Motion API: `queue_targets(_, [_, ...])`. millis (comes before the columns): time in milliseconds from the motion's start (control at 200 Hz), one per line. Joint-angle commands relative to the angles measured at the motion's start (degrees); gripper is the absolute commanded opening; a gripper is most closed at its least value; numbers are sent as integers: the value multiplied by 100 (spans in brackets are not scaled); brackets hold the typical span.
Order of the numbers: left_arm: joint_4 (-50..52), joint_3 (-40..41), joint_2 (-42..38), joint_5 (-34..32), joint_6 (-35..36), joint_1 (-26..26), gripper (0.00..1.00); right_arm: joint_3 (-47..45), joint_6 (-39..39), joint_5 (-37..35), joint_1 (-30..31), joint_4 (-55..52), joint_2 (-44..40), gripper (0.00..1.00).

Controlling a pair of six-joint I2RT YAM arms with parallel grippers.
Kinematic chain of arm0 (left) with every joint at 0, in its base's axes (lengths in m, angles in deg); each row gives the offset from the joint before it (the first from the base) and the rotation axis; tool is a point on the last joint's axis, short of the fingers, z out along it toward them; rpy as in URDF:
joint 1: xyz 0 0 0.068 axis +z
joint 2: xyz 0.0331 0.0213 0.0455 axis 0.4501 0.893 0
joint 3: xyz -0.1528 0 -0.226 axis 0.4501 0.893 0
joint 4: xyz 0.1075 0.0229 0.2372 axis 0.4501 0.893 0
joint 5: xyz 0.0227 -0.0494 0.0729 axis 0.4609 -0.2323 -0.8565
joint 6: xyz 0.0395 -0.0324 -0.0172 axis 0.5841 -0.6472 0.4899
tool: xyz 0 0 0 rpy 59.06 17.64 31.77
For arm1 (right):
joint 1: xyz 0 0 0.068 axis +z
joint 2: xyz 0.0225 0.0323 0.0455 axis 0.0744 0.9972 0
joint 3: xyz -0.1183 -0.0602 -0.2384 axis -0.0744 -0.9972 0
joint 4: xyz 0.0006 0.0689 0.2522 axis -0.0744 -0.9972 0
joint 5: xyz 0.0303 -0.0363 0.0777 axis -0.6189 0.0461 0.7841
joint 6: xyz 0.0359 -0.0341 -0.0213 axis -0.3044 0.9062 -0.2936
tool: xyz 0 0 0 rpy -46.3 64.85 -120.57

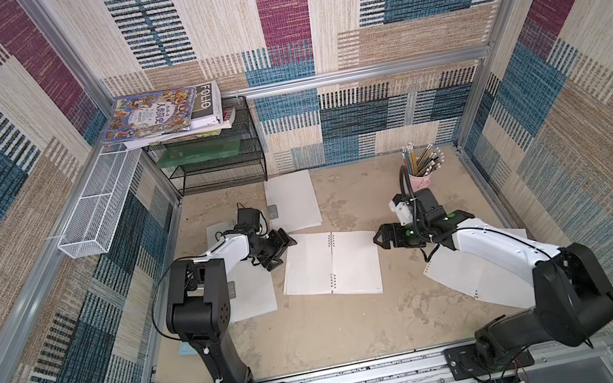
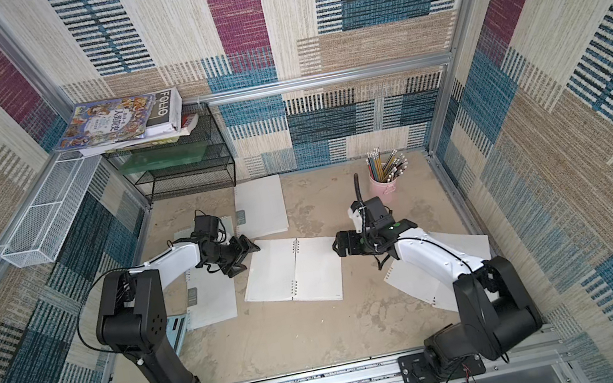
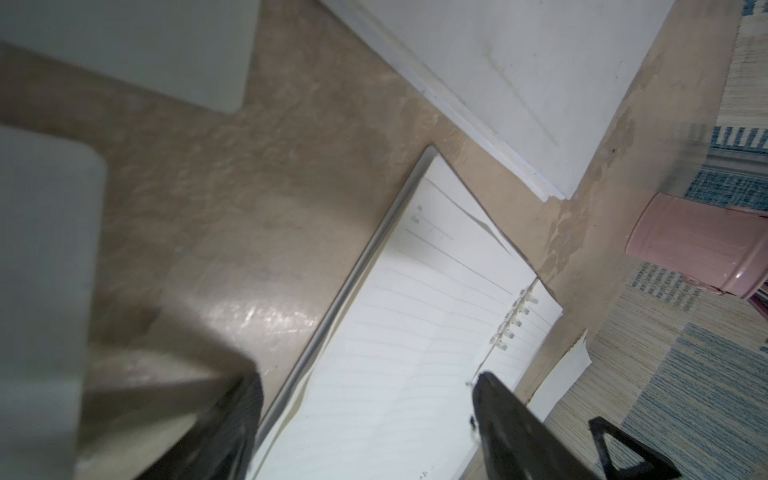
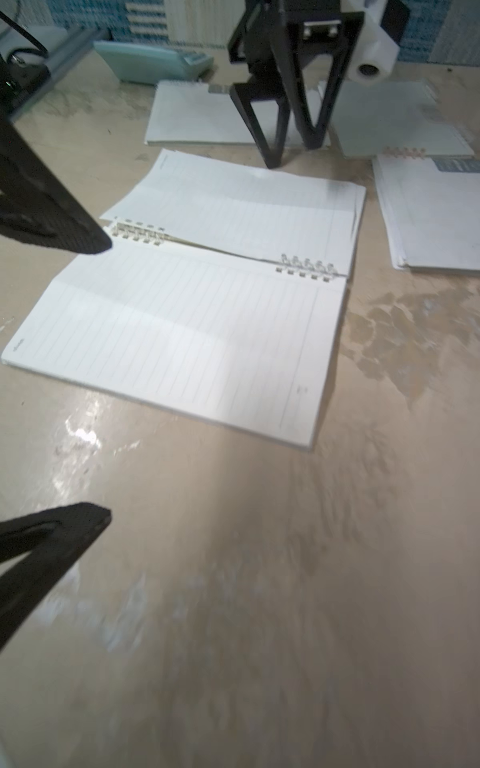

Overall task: Tear off pages from different notebooks
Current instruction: Close the notebook at the center of the board.

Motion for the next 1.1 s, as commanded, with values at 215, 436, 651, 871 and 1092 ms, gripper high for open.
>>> queue_targets(215, [604, -300, 541, 62, 341, -101, 99, 427, -133, 334, 137, 761, 1438, 96])
queue_targets(436, [362, -277, 658, 875, 221, -164, 97, 412, -199, 729, 144, 1129, 1752, 96])
queue_targets(651, [-339, -108, 375, 1666, -287, -181, 86, 504, -102, 788, 124, 1145, 1919, 96])
queue_targets(871, [-913, 9, 323, 2104, -735, -190, 83, 517, -45, 910, 103, 1205, 2030, 96])
queue_targets(1092, [-1779, 195, 499, 2514, -1267, -205, 83, 646, 30, 1491, 102, 1431, 2098, 96])
